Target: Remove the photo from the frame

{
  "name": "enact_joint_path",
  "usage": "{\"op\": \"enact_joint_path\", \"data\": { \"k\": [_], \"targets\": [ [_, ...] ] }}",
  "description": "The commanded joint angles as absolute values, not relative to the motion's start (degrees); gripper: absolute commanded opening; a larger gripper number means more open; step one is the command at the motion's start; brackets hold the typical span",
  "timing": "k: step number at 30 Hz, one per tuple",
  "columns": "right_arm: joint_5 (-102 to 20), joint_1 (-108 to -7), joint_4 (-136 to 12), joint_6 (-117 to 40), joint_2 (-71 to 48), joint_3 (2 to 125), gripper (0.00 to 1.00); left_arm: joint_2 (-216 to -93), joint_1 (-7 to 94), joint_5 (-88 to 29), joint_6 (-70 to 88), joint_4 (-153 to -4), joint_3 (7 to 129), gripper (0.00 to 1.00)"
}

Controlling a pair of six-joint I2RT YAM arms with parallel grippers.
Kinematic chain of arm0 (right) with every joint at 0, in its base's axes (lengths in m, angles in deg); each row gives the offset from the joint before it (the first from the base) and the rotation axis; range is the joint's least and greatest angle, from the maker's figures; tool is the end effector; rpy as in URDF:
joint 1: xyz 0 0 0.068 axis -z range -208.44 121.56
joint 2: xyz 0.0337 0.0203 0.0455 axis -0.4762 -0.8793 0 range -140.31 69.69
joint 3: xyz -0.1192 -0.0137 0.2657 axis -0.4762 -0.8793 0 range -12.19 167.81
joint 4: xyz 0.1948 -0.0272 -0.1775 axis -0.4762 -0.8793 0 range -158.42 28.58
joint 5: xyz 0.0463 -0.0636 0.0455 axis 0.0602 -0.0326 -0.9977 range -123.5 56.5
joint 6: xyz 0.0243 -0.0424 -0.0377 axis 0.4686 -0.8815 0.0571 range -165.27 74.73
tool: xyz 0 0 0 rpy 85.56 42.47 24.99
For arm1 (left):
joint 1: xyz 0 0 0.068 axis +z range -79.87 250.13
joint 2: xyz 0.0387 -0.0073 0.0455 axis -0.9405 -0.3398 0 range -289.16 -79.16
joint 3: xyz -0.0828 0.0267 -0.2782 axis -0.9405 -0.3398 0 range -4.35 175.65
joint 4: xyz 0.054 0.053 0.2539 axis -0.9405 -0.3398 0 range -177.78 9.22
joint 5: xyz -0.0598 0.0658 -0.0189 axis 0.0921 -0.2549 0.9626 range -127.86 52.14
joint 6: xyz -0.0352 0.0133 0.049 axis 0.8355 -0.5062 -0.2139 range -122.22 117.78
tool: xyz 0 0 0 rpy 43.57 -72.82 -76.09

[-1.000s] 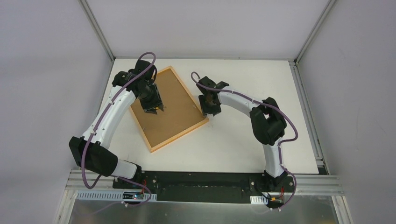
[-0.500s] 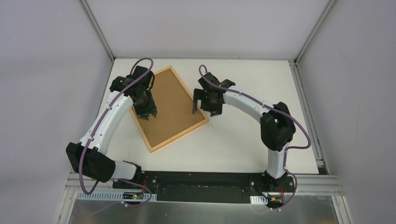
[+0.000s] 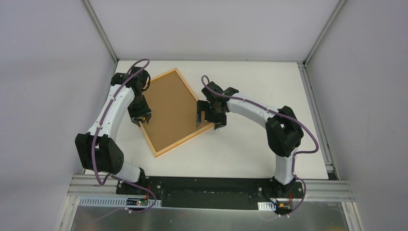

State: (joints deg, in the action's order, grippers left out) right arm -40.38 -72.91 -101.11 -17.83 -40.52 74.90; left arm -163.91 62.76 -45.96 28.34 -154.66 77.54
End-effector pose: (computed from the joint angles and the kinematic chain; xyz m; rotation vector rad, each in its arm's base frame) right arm 0.2994 0.3019 0.2300 -0.4512 2.7419 0.5297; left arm 0.2715 -0.0285 0.3261 -0.6013 2.8129 0.0840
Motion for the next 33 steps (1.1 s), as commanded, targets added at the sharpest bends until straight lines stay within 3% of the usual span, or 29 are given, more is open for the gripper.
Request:
{"op": "enact_joint_path", "data": {
  "k": [1,6,12,22,33],
  "targets": [
    [-42.2,-73.2,-101.5,-17.0,-40.5,76.3,0.94,-164.5,63.7,-45.8,26.1,-156.5,78.3,0.0],
    [-42.5,-73.4,-100.3,-15.5,-42.7,76.3,0.9,-165.3,63.7,-44.5,26.1,-156.6,77.7,0.0],
    [-43.7,-73.5,-98.9,-14.4,-44.1,75.5,0.78,-166.7,63.7,-45.3,25.3,-156.0,76.7,0.0],
    [-42.4,-73.5,-97.2,-13.8,-44.5,75.6,0.71,-166.1,63.7,-46.3,25.1,-156.7,74.5,0.0],
    [-42.5,-73.6,-97.3,-13.6,-45.9,76.7,0.67,-165.2,63.7,-39.6,25.6,-156.2,71.1,0.0]
  ]
}}
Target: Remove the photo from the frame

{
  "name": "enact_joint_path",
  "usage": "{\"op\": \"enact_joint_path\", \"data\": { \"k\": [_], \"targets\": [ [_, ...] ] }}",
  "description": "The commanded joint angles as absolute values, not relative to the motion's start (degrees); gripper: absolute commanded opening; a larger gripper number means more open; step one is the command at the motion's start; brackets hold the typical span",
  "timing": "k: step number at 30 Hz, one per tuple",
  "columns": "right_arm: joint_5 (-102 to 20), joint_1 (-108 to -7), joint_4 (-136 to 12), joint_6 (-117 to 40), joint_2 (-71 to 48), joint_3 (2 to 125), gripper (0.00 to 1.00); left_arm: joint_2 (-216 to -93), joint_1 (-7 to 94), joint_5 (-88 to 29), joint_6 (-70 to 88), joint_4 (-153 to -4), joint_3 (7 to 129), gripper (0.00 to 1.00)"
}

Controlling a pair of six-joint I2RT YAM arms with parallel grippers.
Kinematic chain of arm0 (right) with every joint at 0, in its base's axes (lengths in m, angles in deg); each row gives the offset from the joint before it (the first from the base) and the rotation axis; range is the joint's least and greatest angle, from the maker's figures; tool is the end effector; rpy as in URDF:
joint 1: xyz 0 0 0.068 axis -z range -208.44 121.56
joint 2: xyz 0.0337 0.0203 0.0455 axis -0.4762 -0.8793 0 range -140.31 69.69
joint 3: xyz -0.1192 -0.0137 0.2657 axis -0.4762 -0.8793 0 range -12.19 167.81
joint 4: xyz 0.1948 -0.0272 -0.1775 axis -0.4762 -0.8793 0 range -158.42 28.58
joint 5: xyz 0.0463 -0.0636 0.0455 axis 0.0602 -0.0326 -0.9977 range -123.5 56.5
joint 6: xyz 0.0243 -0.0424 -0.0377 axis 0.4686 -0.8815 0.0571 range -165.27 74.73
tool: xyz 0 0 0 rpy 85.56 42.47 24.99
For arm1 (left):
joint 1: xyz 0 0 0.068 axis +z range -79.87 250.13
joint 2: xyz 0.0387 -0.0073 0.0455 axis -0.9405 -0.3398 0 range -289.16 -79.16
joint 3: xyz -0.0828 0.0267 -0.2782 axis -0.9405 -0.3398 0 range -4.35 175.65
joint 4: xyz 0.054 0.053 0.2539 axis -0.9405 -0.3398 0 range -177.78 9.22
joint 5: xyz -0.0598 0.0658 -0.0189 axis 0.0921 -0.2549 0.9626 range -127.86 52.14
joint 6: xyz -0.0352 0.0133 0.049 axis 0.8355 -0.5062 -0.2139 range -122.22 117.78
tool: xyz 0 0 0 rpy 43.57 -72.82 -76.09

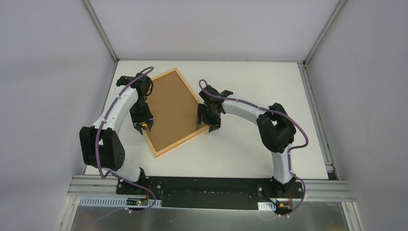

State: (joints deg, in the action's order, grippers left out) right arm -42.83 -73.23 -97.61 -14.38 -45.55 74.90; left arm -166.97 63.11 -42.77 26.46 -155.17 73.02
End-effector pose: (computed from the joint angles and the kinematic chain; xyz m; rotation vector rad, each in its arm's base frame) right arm 0.3072 0.3157 0.1972 -0.3945 2.8025 0.5777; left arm 0.2738 -0.0297 0.2905 -0.5748 2.9737 0.0818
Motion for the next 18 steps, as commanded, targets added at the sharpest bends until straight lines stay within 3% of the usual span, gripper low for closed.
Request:
{"op": "enact_joint_path", "data": {
  "k": [1,11,18],
  "targets": [
    [-42.6,-73.6,-97.3,-13.6,-46.0,76.7,0.66,-165.2,63.7,-38.8,25.7,-155.7,70.8,0.0],
    [-42.6,-73.8,-96.6,-14.0,-46.4,75.6,0.66,-164.4,64.6,-29.0,26.8,-153.5,71.2,0.0],
    [-43.5,-73.7,-97.1,-14.6,-46.8,76.6,0.66,-163.0,64.6,-42.7,26.6,-156.4,75.3,0.0]
  ]
}}
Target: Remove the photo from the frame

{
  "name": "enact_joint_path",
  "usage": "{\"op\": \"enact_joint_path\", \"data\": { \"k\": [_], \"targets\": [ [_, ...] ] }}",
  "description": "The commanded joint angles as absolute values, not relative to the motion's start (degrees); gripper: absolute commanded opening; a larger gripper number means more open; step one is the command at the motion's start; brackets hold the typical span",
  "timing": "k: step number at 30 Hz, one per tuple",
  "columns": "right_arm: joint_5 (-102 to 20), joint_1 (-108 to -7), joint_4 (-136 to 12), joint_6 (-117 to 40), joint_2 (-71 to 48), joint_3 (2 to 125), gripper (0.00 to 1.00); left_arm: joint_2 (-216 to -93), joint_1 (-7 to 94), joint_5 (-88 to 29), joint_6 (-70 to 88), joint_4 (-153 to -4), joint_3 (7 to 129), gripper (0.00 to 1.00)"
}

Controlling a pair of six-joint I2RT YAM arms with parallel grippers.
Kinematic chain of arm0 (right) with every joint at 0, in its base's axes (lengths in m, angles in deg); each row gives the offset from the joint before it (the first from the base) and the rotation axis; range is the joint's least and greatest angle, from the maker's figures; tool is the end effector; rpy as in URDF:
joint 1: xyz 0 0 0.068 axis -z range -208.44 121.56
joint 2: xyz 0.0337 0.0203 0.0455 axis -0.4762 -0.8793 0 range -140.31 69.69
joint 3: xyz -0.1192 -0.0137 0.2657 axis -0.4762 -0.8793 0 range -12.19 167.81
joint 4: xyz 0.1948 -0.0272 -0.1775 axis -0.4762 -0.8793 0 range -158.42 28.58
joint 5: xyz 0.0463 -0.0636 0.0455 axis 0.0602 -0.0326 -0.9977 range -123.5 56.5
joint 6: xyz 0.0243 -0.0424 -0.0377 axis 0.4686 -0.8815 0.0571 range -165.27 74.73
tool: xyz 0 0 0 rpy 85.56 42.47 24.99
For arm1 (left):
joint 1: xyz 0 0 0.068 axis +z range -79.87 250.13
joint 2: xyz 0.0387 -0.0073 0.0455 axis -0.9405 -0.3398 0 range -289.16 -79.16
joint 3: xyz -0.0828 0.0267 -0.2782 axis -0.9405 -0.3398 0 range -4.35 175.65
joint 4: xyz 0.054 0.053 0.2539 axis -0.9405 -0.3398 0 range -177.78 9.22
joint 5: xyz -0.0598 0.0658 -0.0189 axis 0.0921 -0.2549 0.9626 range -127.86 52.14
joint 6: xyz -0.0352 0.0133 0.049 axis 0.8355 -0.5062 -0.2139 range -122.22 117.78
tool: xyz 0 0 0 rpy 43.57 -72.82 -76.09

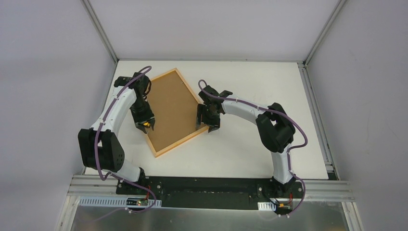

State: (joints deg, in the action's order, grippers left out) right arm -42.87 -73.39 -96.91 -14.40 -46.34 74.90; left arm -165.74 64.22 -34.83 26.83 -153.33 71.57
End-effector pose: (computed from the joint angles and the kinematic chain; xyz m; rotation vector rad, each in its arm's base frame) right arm 0.3080 0.3183 0.1921 -0.3992 2.8040 0.5779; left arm 0.2711 -0.0305 0.2895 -0.6054 2.9811 -0.1309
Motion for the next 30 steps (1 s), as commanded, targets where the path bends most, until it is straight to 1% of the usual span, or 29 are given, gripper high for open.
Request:
{"op": "enact_joint_path", "data": {
  "k": [1,3,6,8,10,12,14,17,19,23,27,30],
  "targets": [
    [-44.0,-73.8,-97.2,-15.1,-46.9,77.1,0.67,-163.3,64.6,-42.5,26.3,-156.6,76.1,0.0],
    [-46.6,-74.0,-96.0,-17.0,-46.5,77.3,0.7,-163.3,64.6,-40.1,26.7,-156.5,76.6,0.0],
    [-47.5,-74.5,-92.8,-19.5,-43.3,75.5,0.79,-162.2,64.4,-32.8,28.1,-154.4,75.4,0.0],
    [-46.5,-74.4,-91.1,-20.0,-41.1,74.1,0.85,-162.0,63.7,-31.8,29.0,-154.1,74.7,0.0],
    [-45.6,-74.4,-90.4,-20.8,-39.8,73.1,0.88,-162.1,63.2,-31.0,29.3,-154.1,74.4,0.0],
    [-44.0,-74.4,-90.6,-20.5,-39.5,72.9,0.89,-162.0,62.5,-29.1,29.6,-153.2,74.6,0.0],
    [-41.9,-74.1,-91.8,-18.8,-39.9,73.2,0.89,-161.8,61.1,-24.8,30.0,-151.1,74.8,0.0],
    [-41.5,-72.6,-92.2,-15.1,-40.1,72.5,0.83,-162.7,57.6,-18.2,30.6,-149.5,75.7,0.0],
    [-41.6,-71.9,-90.8,-14.0,-39.4,70.8,0.81,-163.2,54.5,-16.4,30.7,-149.4,76.3,0.0],
    [-39.8,-70.2,-90.6,-14.4,-39.1,69.5,0.82,-162.2,50.4,-16.1,30.4,-149.4,75.3,0.0],
    [-34.5,-67.6,-95.9,-14.1,-40.1,71.5,0.86,-160.0,48.8,-18.1,30.3,-149.1,73.2,0.0],
    [-31.9,-66.9,-98.6,-11.4,-41.1,72.5,0.83,-158.7,47.7,-19.1,30.1,-148.1,71.7,0.0]
  ]
}}
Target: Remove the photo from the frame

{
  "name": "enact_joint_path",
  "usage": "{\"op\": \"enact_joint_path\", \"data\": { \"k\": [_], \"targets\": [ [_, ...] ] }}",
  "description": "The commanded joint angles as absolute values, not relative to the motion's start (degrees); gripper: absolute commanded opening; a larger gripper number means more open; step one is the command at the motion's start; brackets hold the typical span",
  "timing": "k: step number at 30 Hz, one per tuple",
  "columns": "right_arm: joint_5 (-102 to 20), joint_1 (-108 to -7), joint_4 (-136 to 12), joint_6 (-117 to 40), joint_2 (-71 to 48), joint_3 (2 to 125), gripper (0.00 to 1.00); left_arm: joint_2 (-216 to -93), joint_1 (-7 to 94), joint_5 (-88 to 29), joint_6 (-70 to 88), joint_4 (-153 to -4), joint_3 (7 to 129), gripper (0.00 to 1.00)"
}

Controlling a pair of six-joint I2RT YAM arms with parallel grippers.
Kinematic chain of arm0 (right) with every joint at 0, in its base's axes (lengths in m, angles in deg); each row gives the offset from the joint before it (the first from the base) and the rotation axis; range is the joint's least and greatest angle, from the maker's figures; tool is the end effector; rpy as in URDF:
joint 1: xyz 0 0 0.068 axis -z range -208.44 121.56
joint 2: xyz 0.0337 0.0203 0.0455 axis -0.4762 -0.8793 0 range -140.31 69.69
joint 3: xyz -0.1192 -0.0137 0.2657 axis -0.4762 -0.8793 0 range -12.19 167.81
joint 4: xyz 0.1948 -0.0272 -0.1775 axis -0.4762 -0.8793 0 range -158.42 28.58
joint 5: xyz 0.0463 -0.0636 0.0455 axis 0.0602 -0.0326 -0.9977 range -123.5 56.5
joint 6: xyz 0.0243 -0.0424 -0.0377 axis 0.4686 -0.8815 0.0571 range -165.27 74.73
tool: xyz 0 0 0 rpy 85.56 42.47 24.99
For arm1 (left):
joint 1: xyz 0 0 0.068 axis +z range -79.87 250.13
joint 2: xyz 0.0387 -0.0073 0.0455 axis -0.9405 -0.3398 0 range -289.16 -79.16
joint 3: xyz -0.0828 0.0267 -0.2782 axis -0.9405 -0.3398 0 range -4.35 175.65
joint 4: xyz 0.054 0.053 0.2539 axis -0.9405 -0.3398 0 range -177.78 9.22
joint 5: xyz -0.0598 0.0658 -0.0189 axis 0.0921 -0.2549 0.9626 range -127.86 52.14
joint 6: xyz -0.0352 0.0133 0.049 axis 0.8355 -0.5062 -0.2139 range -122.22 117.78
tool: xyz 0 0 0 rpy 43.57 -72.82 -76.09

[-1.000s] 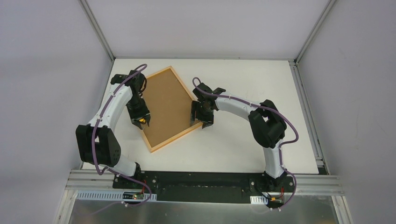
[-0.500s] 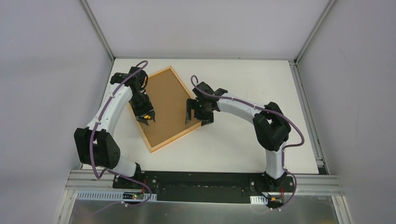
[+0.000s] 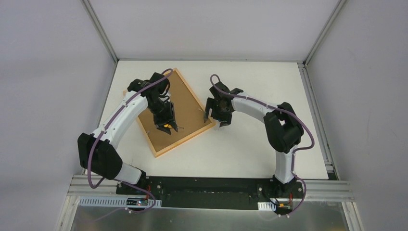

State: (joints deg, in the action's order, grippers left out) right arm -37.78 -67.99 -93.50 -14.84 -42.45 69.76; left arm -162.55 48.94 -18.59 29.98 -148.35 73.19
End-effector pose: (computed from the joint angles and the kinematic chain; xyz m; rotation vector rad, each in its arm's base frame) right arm 0.3278 0.2753 0.1962 -0.2436 2.7376 0.4731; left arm 0.2504 -0.1135 0.3160 -0.2116 2.9601 -0.6440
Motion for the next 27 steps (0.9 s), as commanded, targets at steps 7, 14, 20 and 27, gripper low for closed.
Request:
{"op": "enact_joint_path", "data": {
  "k": [7,14,20,27],
  "targets": [
    [-31.3,-69.1,-94.6,-1.5,-42.8,70.2,0.65,-154.7,47.2,-23.0,31.2,-141.8,69.8,0.0],
    [-26.6,-69.4,-96.4,-4.4,-45.4,69.2,0.56,-156.0,47.2,-23.9,30.0,-138.6,70.4,0.0],
    [-26.0,-65.9,-96.0,-25.5,-47.7,68.9,0.39,-158.2,47.2,-25.7,27.5,-137.9,71.2,0.0],
    [-28.2,-60.4,-99.0,-45.7,-51.3,75.1,0.03,-160.2,47.2,-23.8,27.6,-135.1,69.3,0.0]
  ]
}}
